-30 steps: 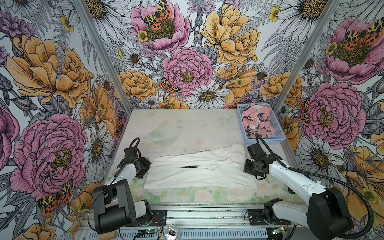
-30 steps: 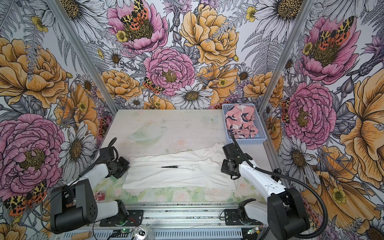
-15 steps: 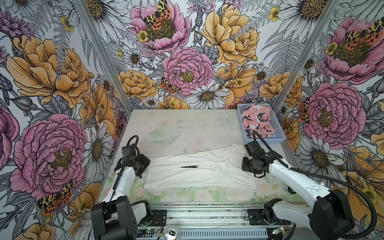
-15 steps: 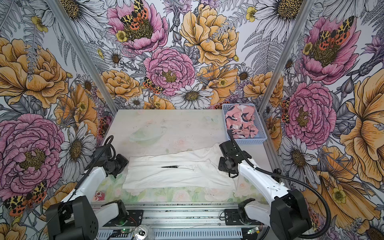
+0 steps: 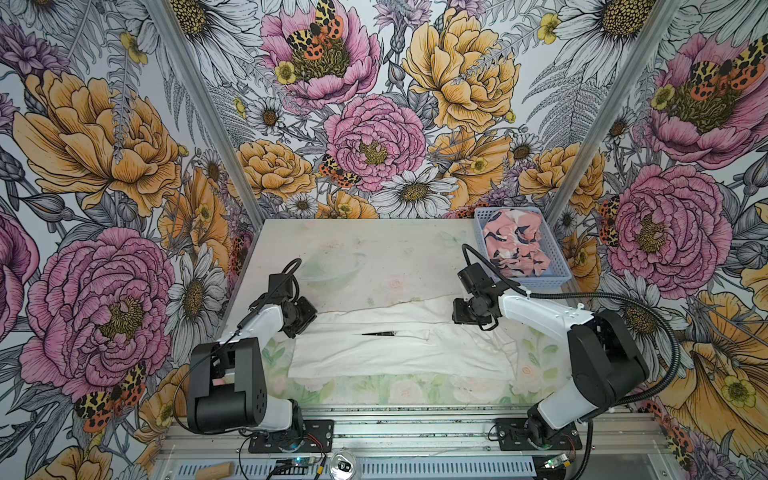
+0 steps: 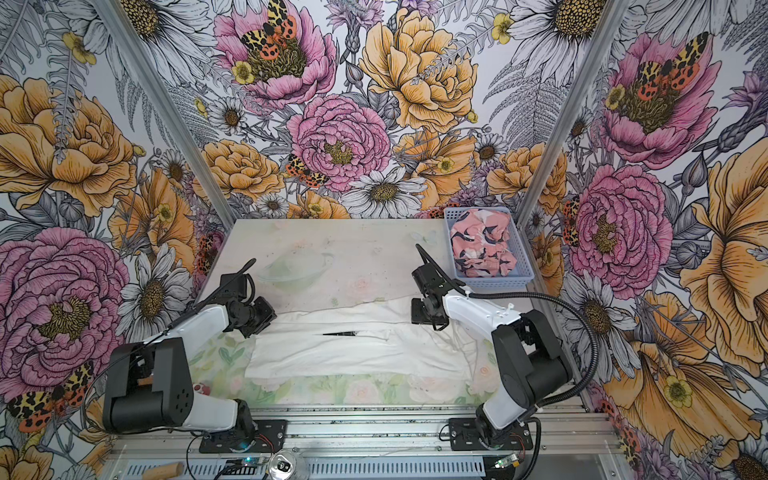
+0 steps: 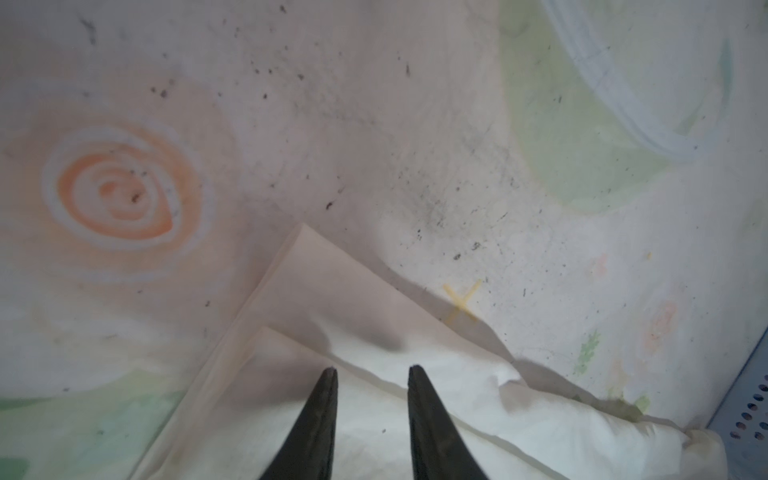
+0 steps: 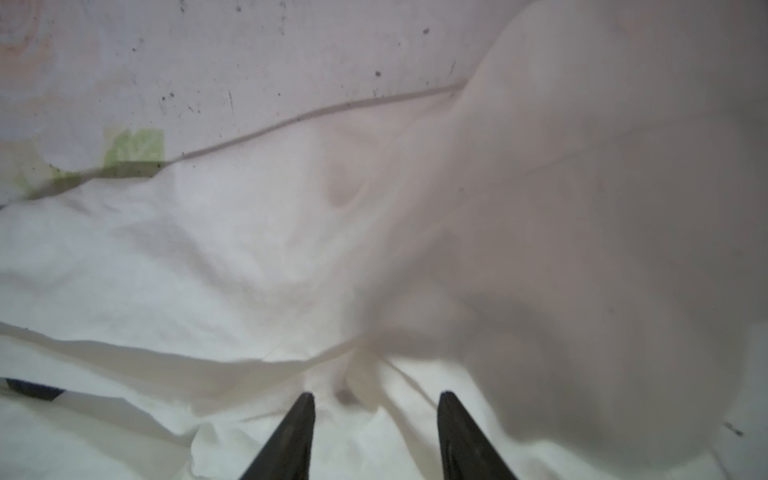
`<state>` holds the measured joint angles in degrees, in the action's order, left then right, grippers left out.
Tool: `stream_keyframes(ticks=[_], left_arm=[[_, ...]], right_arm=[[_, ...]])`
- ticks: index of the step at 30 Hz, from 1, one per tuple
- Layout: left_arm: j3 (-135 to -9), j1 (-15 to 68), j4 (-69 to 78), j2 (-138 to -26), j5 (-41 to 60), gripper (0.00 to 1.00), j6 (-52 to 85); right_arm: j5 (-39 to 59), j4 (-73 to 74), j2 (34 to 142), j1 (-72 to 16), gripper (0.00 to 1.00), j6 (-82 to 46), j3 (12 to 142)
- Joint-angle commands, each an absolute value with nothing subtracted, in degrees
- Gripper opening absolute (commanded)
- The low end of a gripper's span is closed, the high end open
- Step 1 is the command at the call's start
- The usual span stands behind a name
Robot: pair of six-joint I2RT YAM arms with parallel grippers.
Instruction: Fold and stack the mixed laundry pile
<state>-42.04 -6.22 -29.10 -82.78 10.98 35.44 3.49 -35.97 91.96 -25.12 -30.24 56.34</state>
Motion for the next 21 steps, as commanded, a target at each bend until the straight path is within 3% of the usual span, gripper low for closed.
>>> stream_keyframes(ticks=[1, 11, 21], left_arm=[[-42.47, -5.88, -27.66, -84.04, 9.43, 0.31, 33.78], [-41.31, -5.93, -27.16, -84.11, 9.38, 0.31, 33.93], [-40.57, -6.33, -27.16, -83.10, 9.80, 0.31, 33.79]], right_arm=[[4.48, -31.65, 93.64, -25.41, 0.51, -28.18, 59.37], [12.36, -31.91, 96.52, -26.10, 0.50, -29.13, 58.32], [20.18, -35.34, 87.54, -31.48, 0.48, -32.77, 49.67]])
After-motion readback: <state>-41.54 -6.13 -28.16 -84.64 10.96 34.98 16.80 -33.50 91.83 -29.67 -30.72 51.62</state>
